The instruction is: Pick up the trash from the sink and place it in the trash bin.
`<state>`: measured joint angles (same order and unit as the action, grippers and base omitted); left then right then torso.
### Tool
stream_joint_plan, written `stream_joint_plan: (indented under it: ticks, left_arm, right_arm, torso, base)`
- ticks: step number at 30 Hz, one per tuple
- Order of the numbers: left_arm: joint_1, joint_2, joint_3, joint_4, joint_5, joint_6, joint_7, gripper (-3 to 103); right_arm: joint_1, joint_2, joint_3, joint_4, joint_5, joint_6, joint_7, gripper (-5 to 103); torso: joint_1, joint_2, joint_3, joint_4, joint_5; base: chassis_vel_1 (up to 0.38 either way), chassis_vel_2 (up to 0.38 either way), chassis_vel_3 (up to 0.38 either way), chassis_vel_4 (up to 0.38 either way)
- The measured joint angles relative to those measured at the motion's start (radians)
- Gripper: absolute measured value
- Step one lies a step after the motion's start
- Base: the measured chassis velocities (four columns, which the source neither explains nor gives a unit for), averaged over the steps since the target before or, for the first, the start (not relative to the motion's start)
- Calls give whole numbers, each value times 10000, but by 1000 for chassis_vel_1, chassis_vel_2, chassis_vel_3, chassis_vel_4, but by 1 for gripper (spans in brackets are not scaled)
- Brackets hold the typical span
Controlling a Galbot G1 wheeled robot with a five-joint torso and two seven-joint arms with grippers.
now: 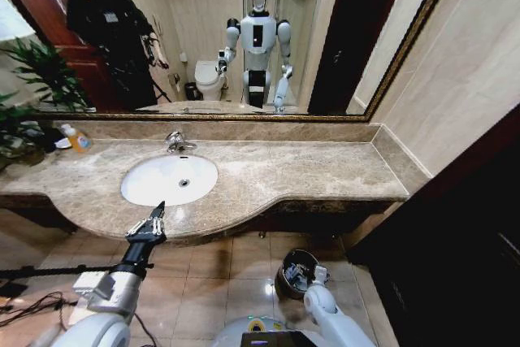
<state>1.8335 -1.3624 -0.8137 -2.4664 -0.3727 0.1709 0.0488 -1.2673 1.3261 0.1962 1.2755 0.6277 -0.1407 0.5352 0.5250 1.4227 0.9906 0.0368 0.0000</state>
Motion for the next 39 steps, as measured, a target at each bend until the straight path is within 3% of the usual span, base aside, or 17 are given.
stream_joint_plan:
  ticks: [6, 13, 17, 18, 23, 28, 39]
  left_arm:
    - [0, 0, 0, 0, 0, 0, 0, 0]
    - [0, 0, 0, 0, 0, 0, 0, 0]
    - [0, 0, 0, 0, 0, 0, 0, 0]
    - [0, 0, 0, 0, 0, 0, 0, 0]
    - [1, 0, 0, 0, 0, 0, 0, 0]
    - [0, 0, 0, 0, 0, 0, 0, 0]
    - [0, 0, 0, 0, 0, 0, 0, 0]
  right_arm:
    - [-136, -89, 24, 190, -4, 35, -6, 100]
    - [-543, -494, 254, 925, -691, 677, -673, 100]
    - [-1313, -817, 1034, 2736, -1621, 1284, -2284, 100]
    - [-1313, -817, 1034, 2736, -1621, 1284, -2284, 100]
    - [-2037, -192, 2500, 4825, -2571, 1264, -4252, 100]
    - [-2365, -183, 3166, 6393, -2775, 1382, -5162, 100]
    - [-2680, 151, 3966, 8377, -3332, 1580, -5478, 100]
  torso:
    - [0, 0, 0, 0, 0]
    - [0, 0, 0, 0, 2]
    - [0, 0, 0, 0, -1]
    - [0, 0, 0, 0, -1]
    - [-1, 0, 0, -1, 2]
    - [-1, 0, 0, 0, -1]
    - [-1, 0, 0, 0, 0]
  base:
    - [0, 0, 0, 0]
    - [0, 0, 0, 0]
    - [0, 0, 0, 0]
    - [0, 0, 0, 0]
    - [0, 0, 0, 0]
    - [0, 0, 0, 0]
    - [0, 0, 0, 0]
